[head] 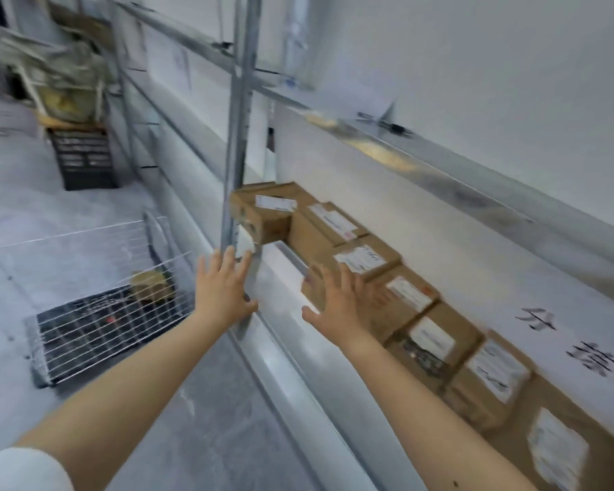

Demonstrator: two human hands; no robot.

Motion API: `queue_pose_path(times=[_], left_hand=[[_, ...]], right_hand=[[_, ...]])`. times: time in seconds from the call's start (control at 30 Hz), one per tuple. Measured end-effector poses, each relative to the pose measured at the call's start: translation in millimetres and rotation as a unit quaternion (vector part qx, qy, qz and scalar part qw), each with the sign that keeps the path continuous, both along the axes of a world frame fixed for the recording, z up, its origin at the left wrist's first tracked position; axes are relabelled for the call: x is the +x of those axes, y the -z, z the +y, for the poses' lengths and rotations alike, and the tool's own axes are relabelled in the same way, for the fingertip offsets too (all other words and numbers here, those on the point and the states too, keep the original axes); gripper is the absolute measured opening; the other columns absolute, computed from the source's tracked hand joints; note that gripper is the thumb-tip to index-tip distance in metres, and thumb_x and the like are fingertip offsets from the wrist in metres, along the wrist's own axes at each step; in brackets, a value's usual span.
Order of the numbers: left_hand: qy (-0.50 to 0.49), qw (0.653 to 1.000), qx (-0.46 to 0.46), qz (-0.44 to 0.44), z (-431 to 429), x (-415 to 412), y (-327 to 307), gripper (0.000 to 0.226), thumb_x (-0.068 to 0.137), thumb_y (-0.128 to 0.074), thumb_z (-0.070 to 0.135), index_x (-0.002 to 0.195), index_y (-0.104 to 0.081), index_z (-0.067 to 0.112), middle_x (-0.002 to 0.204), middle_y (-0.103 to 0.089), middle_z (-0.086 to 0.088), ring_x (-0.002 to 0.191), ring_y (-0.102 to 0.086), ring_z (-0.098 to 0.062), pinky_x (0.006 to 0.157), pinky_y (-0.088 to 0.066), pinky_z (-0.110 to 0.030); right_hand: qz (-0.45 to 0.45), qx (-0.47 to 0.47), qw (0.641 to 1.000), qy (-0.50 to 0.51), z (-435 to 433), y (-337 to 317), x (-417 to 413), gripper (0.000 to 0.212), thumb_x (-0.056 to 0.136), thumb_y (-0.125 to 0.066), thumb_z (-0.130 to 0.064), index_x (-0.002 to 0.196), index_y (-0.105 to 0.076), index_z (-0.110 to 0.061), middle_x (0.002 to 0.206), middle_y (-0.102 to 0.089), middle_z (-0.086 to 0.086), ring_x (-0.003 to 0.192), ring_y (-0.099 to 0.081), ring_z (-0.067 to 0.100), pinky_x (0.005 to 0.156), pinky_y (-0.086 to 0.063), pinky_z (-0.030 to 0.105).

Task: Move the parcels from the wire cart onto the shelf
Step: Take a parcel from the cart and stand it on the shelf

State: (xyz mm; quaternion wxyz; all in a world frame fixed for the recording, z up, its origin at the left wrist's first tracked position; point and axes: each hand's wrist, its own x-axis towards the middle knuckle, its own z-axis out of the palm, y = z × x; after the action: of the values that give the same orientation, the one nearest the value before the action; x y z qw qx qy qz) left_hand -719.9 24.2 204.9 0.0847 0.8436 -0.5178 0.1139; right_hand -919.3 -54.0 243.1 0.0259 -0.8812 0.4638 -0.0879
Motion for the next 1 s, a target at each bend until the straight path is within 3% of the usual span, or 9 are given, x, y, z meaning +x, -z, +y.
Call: queue_pose_path(times=[0.1, 0.27, 0.43, 0.53, 1.0], left_hand=[[-0.047, 0.999, 0.005, 0.005, 22, 73, 12, 0.097, 0.072, -0.057, 0.065, 0.149, -0.015, 0.022, 0.153, -0.021, -0.014, 0.141, -0.017, -0.034, 0.111, -0.016, -0.053], [-0.14, 0.988, 0.057, 0.019, 67, 182, 29, 0.1, 0.072, -0.055, 0.068, 0.149, -0.009, 0.024, 0.154, -0.015, -0.01, 0.142, -0.014, -0.033, 0.113, -0.015, -0.051], [-0.21, 0.974, 0.075, 0.034, 101, 260, 46, 0.1, 0.074, -0.053, 0.07, 0.149, -0.004, 0.025, 0.156, -0.011, -0.009, 0.143, -0.011, -0.031, 0.114, -0.013, -0.05], [-0.236, 0.968, 0.075, 0.043, 109, 292, 56, 0.099, 0.074, -0.054, 0.069, 0.149, -0.006, 0.024, 0.155, -0.014, -0.009, 0.142, -0.013, -0.031, 0.114, -0.016, -0.05], [-0.332, 0.934, 0.088, 0.098, 49, 448, 114, 0.099, 0.074, -0.06, 0.062, 0.15, -0.012, 0.02, 0.154, -0.02, -0.011, 0.139, -0.021, -0.032, 0.111, -0.022, -0.049]], right_hand=[[0.018, 0.013, 0.999, -0.035, -2, 8, 73, 0.085, 0.081, -0.056, -0.061, 0.15, -0.017, -0.029, 0.158, -0.01, 0.007, 0.144, -0.01, 0.032, 0.114, -0.012, 0.052], [0.04, 0.003, 0.995, -0.09, 2, 18, 179, 0.081, 0.084, -0.057, -0.057, 0.149, -0.02, -0.027, 0.156, -0.014, 0.008, 0.141, -0.017, 0.033, 0.111, -0.019, 0.055], [0.058, 0.03, 0.989, -0.136, 4, 34, 262, 0.078, 0.085, -0.056, -0.056, 0.149, -0.021, -0.027, 0.157, -0.014, 0.009, 0.142, -0.018, 0.031, 0.112, -0.016, 0.053], [0.068, 0.023, 0.983, -0.167, -2, 47, 303, 0.075, 0.083, -0.057, -0.056, 0.146, -0.025, -0.028, 0.154, -0.019, 0.008, 0.137, -0.026, 0.03, 0.109, -0.023, 0.05], [0.107, 0.118, 0.955, -0.252, -117, 118, 511, 0.065, 0.089, -0.054, -0.047, 0.144, -0.029, -0.023, 0.152, -0.022, 0.011, 0.133, -0.031, 0.034, 0.106, -0.028, 0.051]])
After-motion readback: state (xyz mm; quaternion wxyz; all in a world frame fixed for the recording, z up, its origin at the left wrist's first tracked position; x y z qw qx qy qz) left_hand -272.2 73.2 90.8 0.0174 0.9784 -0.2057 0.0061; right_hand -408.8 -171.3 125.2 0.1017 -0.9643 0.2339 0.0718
